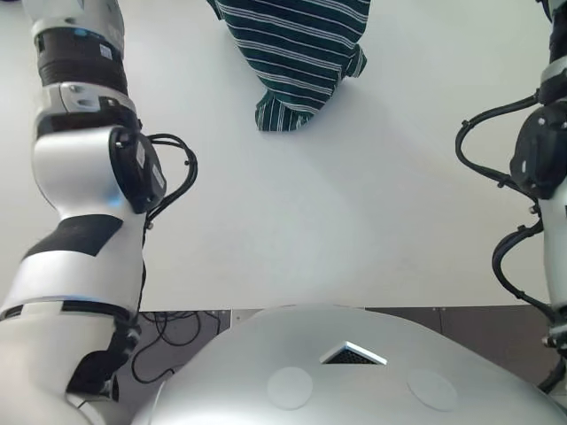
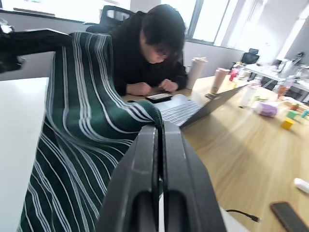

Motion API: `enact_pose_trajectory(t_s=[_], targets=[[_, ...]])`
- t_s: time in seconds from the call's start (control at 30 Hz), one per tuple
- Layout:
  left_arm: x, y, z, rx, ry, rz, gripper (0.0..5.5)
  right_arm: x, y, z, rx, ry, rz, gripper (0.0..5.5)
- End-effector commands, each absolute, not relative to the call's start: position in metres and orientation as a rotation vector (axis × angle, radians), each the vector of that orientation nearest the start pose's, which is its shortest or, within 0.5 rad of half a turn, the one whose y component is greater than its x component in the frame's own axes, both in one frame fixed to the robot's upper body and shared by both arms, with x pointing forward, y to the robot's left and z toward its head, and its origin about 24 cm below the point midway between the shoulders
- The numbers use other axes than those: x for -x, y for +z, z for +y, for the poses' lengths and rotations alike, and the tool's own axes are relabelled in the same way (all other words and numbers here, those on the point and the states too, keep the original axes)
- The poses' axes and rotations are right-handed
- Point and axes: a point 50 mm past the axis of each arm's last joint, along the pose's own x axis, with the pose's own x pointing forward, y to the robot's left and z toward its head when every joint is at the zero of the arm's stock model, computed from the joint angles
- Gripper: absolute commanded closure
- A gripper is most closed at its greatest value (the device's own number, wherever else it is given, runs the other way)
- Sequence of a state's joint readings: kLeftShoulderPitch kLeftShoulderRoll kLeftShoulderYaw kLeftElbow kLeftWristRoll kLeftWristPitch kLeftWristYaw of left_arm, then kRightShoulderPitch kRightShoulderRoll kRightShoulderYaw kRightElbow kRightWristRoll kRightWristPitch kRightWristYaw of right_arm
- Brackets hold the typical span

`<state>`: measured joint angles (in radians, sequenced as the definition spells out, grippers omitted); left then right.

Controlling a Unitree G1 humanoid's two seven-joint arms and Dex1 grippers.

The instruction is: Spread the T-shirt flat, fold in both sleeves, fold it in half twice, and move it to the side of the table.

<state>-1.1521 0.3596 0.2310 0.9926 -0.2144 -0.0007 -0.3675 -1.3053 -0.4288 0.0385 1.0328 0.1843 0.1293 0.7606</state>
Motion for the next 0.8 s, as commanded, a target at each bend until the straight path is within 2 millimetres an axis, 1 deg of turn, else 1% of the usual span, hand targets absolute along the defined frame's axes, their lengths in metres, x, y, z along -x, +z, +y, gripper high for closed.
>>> enact_pose_trajectory(t_s=[0.03,0.17,0.33,0.4,0.6,0.8], targets=[[-0.421,0.242,0.201,0.033,-0.192,-0.236,5.49,-0.42,0.282,-0.145,0.271,0.62,-0.157,5.5],[-0.423,0.252,0.2,0.036,-0.177,-0.266,5.49,-0.422,0.295,-0.14,0.298,0.562,-0.203,5.5],[-0.421,0.273,0.201,0.055,-0.191,-0.353,5.49,-0.421,0.313,-0.141,0.282,0.482,-0.303,5.5],[-0.42,0.278,0.202,0.057,-0.202,-0.379,5.49,-0.42,0.319,-0.142,0.266,0.472,-0.348,5.5],[-0.417,0.278,0.207,0.06,-0.204,-0.402,5.49,-0.413,0.343,-0.147,0.223,0.45,-0.483,5.5],[-0.415,0.282,0.21,0.07,-0.205,-0.433,5.49,-0.406,0.365,-0.142,0.217,0.486,-0.573,5.5]])
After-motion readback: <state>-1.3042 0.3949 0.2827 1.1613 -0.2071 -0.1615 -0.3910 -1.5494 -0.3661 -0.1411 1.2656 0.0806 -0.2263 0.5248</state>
